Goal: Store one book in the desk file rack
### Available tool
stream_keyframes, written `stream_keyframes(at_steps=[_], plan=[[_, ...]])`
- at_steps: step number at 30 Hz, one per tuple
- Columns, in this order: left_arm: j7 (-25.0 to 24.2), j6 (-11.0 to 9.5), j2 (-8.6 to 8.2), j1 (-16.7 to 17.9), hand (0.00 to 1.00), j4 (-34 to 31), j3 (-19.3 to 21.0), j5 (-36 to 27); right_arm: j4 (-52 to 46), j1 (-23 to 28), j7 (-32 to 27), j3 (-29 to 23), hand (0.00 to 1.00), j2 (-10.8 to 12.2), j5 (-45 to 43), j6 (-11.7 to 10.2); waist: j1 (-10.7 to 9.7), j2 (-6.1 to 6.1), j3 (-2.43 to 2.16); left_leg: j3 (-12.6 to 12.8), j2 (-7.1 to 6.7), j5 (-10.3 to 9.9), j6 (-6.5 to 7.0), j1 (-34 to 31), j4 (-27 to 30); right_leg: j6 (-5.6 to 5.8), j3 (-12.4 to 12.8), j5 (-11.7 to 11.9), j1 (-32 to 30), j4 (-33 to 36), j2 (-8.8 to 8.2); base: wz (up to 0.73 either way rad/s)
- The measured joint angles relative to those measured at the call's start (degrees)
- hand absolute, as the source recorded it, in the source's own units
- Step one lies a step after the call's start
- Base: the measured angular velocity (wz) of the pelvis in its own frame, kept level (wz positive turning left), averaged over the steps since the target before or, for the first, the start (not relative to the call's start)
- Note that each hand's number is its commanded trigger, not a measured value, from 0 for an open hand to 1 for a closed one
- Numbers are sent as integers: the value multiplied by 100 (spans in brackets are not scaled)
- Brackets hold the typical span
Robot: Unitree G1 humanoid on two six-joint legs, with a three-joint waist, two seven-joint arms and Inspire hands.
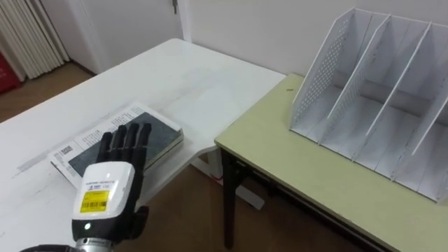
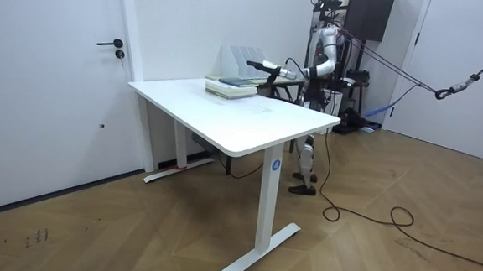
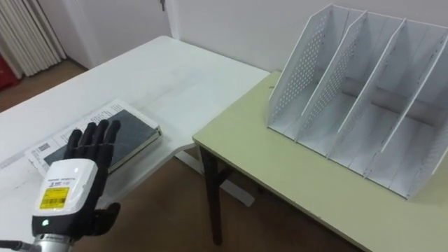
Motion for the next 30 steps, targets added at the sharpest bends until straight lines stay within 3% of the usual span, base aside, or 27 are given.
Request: stream_keyframes(at_steps=[4,11,18,23,30], plan=[[-29,99,0,-39,0,0,157,0,-35,12,15,-29,0,-7,-12,53,-3,13,4,34,3,0,1,50,-35,0,88,0,9,0,-2,-7],[-327,299,32,-270,0,35,281,0,-209,39,26,-56,0,-35,-61,121,-51,53,57,29,5,-1,2,79,-46,3,111,2,-8,13,8,0],[-682,593,23,-280,0,649,268,-70,-310,33,17,-149,0,-40,-172,239,-178,48,52,54,-3,22,-4,84,-134,-2,165,4,-25,5,25,-3],[-910,625,-41,-318,0,728,261,-209,-322,26,-1,-213,0,-44,-184,366,-179,58,28,108,2,23,-1,91,-132,-2,209,5,-61,17,18,-2],[-1310,858,-42,-545,0,1266,225,-510,-345,-22,-48,-260,0,-37,-203,489,-287,72,12,113,2,35,19,188,-125,2,229,6,13,76,-7,-2]])
